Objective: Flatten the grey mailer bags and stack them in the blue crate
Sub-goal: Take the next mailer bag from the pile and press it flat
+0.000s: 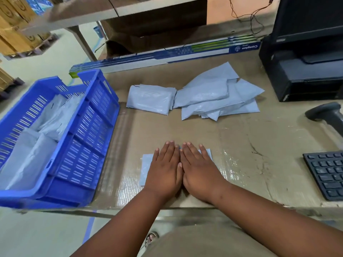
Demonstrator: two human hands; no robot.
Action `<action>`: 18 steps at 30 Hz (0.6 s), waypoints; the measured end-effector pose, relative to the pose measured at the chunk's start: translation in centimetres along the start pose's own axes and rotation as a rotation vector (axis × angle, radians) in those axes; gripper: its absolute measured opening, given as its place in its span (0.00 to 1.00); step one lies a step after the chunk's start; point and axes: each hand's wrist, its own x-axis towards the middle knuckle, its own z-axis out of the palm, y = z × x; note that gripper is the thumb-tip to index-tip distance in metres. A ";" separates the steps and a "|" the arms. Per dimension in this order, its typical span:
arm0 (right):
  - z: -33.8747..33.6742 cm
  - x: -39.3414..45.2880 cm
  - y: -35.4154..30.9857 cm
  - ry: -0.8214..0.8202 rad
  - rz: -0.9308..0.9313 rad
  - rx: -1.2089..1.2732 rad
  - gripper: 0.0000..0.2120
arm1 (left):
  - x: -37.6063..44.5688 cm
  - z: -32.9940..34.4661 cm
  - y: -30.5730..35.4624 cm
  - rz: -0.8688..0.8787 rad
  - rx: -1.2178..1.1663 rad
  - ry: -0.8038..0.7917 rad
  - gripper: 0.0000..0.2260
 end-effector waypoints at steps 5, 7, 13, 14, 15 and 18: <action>1.6 -0.3 1.0 -0.056 -0.037 0.020 0.35 | -0.7 1.8 -0.2 0.023 0.020 0.021 0.28; 1.5 -0.3 1.2 -0.074 -0.032 0.021 0.35 | -0.6 1.8 -0.2 0.031 0.035 0.029 0.29; 0.9 -0.2 1.2 -0.105 -0.024 -0.003 0.38 | -0.6 2.0 -0.4 0.025 0.047 0.010 0.30; 1.0 -0.2 1.4 -0.105 -0.028 -0.005 0.38 | -0.6 2.0 -0.3 0.022 0.050 0.006 0.30; 0.9 -0.1 1.6 -0.105 -0.036 -0.007 0.38 | -0.5 2.0 -0.3 0.017 0.052 0.002 0.30; 0.5 0.8 2.8 -0.118 -0.085 -0.013 0.37 | 0.0 1.6 -0.1 -0.027 0.041 -0.018 0.30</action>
